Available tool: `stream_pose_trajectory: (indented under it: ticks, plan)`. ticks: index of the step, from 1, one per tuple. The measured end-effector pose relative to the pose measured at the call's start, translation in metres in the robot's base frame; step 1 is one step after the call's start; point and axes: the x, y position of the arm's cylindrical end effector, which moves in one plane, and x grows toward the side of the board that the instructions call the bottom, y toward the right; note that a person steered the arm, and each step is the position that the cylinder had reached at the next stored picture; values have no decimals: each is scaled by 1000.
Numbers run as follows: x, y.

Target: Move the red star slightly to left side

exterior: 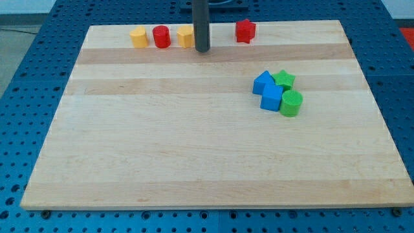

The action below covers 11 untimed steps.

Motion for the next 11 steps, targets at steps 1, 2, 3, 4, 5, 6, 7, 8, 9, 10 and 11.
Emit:
stream_pose_trajectory:
  ticks: [1, 2, 3, 4, 5, 6, 7, 8, 9, 10, 11]
  plan:
    - [0, 73]
    - [-6, 152]
    - [-59, 167]
    - [-91, 150]
    - [-75, 122]
    - [-47, 99]
    - [-30, 81]
    - [-30, 80]
    - [-22, 80]
    - [-7, 80]
    - [-6, 80]
